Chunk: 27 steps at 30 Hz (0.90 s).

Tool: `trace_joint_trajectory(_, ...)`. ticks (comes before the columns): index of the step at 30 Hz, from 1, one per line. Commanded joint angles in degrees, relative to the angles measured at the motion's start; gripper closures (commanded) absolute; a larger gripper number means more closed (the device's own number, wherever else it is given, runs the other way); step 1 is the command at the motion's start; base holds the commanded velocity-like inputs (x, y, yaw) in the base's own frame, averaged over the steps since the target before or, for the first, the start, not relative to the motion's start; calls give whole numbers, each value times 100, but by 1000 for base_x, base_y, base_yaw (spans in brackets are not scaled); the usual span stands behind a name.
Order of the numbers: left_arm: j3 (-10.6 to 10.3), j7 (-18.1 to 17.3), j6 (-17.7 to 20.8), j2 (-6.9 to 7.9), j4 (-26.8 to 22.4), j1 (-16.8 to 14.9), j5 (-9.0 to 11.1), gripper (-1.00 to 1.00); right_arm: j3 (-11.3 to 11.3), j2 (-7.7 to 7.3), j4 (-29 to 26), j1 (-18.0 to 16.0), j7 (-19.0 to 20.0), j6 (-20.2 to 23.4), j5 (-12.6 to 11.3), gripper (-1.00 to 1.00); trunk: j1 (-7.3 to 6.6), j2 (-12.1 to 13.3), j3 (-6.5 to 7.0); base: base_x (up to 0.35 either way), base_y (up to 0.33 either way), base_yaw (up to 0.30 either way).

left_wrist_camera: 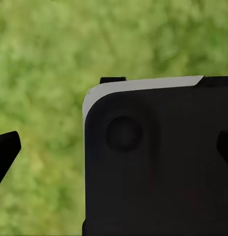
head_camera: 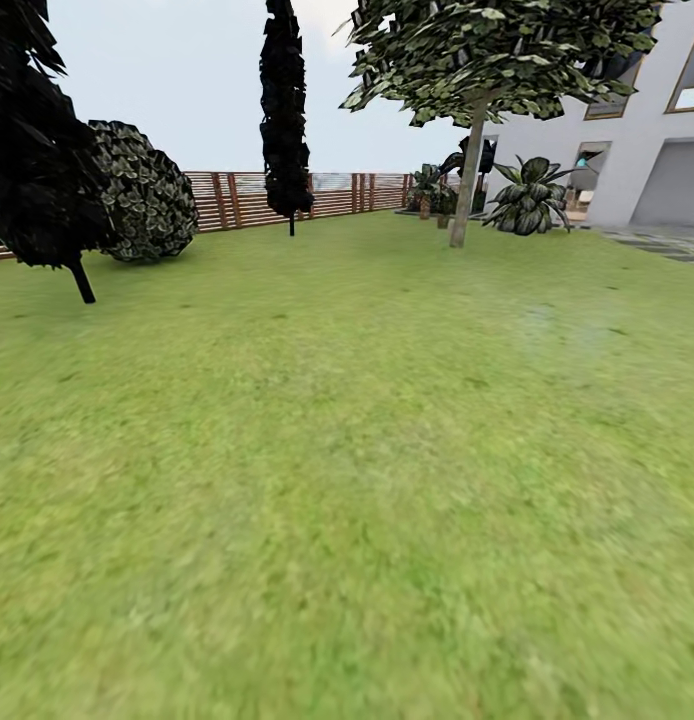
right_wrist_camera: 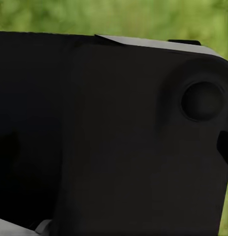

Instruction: Take the three Easter eggs out of the wicker basket on the lawn in the garden, then place them on the lawn next to a single tree (choose any tree) so that all three eggs are next to the same tree and none are left in the basket.

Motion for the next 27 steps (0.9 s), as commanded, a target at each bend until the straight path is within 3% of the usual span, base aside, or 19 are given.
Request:
trace_joint_trajectory(1, -3, 4, -20, -1, 3, -3, -3, -100, 37, -2, -4, 1, -5, -9, -3, -100, 2, -2, -4, 232, 0, 0)
trace_joint_trajectory(27, -9, 4, -39, 1, -1, -3, -3, -100, 36, -3, -7, 1, -18, -9, -5, -100, 2, -2, -4, 231, 0, 0)
